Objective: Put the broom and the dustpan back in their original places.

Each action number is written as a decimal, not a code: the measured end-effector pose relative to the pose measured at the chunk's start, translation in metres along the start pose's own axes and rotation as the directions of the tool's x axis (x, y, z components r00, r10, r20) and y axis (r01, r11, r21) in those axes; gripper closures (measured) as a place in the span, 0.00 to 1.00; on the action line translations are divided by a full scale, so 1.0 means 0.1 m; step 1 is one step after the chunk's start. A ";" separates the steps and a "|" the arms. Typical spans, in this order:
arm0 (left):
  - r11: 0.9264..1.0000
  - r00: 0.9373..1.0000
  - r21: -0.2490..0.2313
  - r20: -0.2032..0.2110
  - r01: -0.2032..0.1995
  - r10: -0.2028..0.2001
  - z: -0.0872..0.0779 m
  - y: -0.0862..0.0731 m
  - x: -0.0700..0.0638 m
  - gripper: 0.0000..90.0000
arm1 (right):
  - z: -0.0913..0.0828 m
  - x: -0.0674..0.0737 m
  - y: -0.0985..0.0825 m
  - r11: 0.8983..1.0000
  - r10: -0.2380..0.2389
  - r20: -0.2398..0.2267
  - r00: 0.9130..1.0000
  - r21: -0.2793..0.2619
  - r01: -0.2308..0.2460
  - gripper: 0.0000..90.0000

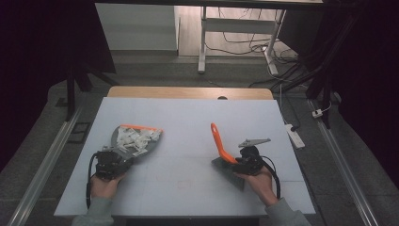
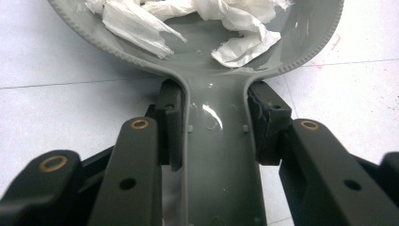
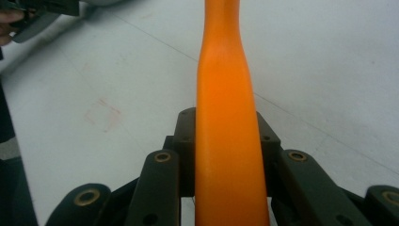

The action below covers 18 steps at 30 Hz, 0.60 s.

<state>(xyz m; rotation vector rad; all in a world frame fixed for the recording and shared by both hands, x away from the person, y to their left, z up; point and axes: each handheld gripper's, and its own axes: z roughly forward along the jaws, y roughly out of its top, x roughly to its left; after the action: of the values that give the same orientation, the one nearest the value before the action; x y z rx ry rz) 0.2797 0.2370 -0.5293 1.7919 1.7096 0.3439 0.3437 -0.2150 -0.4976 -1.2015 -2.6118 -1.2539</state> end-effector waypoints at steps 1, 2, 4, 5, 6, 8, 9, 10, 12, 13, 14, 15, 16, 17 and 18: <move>1.000 1.000 0.005 0.000 -0.001 0.001 0.01 0.00 0.00 0.68 | 0.01 -0.01 0.00 1.000 -0.001 0.005 1.000 0.006 0.001 0.79; 1.000 1.000 0.010 0.001 -0.004 0.004 0.01 0.00 0.00 0.68 | 0.02 -0.02 -0.01 1.000 0.001 0.013 1.000 0.006 -0.001 0.79; 1.000 1.000 0.012 -0.004 -0.007 0.007 0.02 -0.01 -0.01 0.68 | 0.01 -0.04 -0.01 1.000 0.005 0.019 1.000 0.006 -0.005 0.79; 1.000 1.000 0.014 -0.006 -0.009 0.009 0.03 -0.01 -0.01 0.68 | 0.01 -0.06 -0.01 1.000 0.008 0.024 1.000 0.004 -0.008 0.79; 1.000 1.000 0.016 -0.010 -0.014 0.014 0.03 -0.01 -0.01 0.68 | 0.01 -0.08 -0.01 1.000 0.014 0.027 1.000 0.004 -0.014 0.79; 1.000 1.000 0.014 -0.012 -0.015 0.015 0.04 -0.01 -0.02 0.68 | 0.00 -0.12 -0.02 1.000 0.029 0.024 0.999 0.001 -0.029 0.78; 1.000 1.000 0.013 -0.011 -0.016 0.016 0.04 -0.01 -0.02 0.68 | 0.00 -0.14 -0.02 0.999 0.034 0.024 0.999 -0.001 -0.034 0.78; 1.000 1.000 0.012 -0.011 -0.017 0.017 0.04 -0.01 -0.02 0.68 | 0.00 -0.16 -0.03 0.999 0.038 0.027 0.999 -0.001 -0.038 0.78; 1.000 1.000 0.009 -0.010 -0.017 0.017 0.03 -0.01 -0.02 0.68 | 0.00 -0.18 -0.03 0.999 0.044 0.031 0.999 0.001 -0.044 0.78; 1.000 1.000 0.003 -0.010 -0.019 0.019 0.03 -0.01 -0.02 0.67 | 0.00 -0.18 -0.03 0.999 0.041 0.036 0.999 0.003 -0.041 0.78; 1.000 1.000 -0.001 -0.007 -0.019 0.019 0.03 -0.01 -0.02 0.67 | 0.00 -0.18 -0.03 0.999 0.034 0.042 0.999 0.006 -0.034 0.78; 1.000 1.000 -0.003 -0.008 -0.019 0.019 0.02 -0.01 -0.02 0.66 | 0.00 -0.18 -0.03 1.000 0.026 0.045 0.999 0.007 -0.027 0.77; 1.000 1.000 -0.005 -0.004 -0.019 0.019 0.02 -0.01 -0.02 0.65 | 0.00 -0.18 -0.02 1.000 0.018 0.050 0.999 0.009 -0.019 0.77; 1.000 1.000 -0.005 -0.001 -0.020 0.020 0.02 -0.02 -0.01 0.63 | 0.00 -0.17 -0.02 1.000 0.008 0.056 0.998 0.012 -0.008 0.77; 1.000 1.000 -0.006 0.001 -0.023 0.023 0.02 -0.02 -0.01 0.61 | 0.01 -0.17 -0.02 1.000 -0.009 0.063 0.998 0.014 0.008 0.76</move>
<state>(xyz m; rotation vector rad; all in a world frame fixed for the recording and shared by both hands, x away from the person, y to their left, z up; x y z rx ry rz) 0.2796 0.2349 -0.5316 1.8078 1.6866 0.3574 0.3548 -0.2262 -0.5047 -1.2495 -2.6674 -1.2167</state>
